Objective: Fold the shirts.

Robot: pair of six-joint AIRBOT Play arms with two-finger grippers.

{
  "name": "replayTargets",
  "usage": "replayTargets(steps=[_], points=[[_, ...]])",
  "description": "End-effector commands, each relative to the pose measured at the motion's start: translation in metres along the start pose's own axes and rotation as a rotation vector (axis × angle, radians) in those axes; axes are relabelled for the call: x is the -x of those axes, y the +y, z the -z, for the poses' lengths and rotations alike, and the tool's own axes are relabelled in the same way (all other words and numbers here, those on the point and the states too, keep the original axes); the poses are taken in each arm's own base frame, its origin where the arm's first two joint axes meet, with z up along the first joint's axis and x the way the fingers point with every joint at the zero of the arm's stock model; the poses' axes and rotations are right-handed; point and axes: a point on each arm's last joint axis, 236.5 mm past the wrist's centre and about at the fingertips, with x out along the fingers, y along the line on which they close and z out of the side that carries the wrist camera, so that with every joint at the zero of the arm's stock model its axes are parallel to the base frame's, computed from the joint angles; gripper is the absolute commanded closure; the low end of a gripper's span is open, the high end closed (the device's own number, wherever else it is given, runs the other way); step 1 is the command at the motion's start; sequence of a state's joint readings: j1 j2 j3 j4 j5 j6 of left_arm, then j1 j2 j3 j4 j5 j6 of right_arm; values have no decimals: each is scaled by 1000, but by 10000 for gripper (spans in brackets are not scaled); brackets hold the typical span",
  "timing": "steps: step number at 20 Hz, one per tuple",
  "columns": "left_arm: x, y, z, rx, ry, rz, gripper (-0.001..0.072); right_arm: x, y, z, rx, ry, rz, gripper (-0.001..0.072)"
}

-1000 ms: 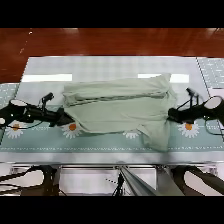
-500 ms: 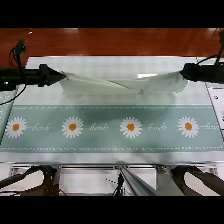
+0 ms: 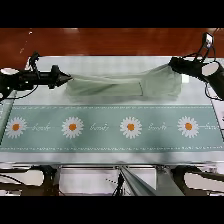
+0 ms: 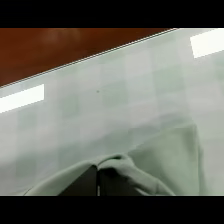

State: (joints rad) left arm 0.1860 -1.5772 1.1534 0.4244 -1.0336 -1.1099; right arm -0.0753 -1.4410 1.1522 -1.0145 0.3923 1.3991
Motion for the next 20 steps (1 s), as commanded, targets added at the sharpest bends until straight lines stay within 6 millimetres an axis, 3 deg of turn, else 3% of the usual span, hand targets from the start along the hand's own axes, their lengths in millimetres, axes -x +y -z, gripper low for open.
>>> replayTargets(steps=[1, 6, 7, 8, 10, 11, 14, 16, 18, 20], points=[[-18, 31, -6, 59, -20, -37, 683, -25, -19, -3, -22, -64, 43, 668], [-38, 58, 7, 118, 33, -56, 669, -54, -26, 35, -27, 21, 57, 667], [-40, 60, 9, 123, 39, -58, 558, -56, -25, 37, -21, 20, 56, 666], [-41, 62, 10, 126, 43, -58, 395, -57, -25, 36, -19, 13, 58, 632], [-38, 63, 8, 143, 38, -56, 92, -53, -27, 29, -13, -4, 61, 431], [-33, 61, 6, 167, 42, -46, 43, -46, -28, 19, 24, -19, 65, 366], [-8, 41, 0, 153, 94, 36, 44, -3, -42, -31, 273, -114, 139, 365], [12, 26, -10, 131, 94, 73, 46, 33, -67, -56, 420, -125, 238, 365], [28, 6, -23, 82, 56, 84, 47, 58, -113, -55, 357, -56, 342, 355], [39, -16, -29, 26, 28, 93, 47, 70, -164, -30, 134, 42, 417, 230]])
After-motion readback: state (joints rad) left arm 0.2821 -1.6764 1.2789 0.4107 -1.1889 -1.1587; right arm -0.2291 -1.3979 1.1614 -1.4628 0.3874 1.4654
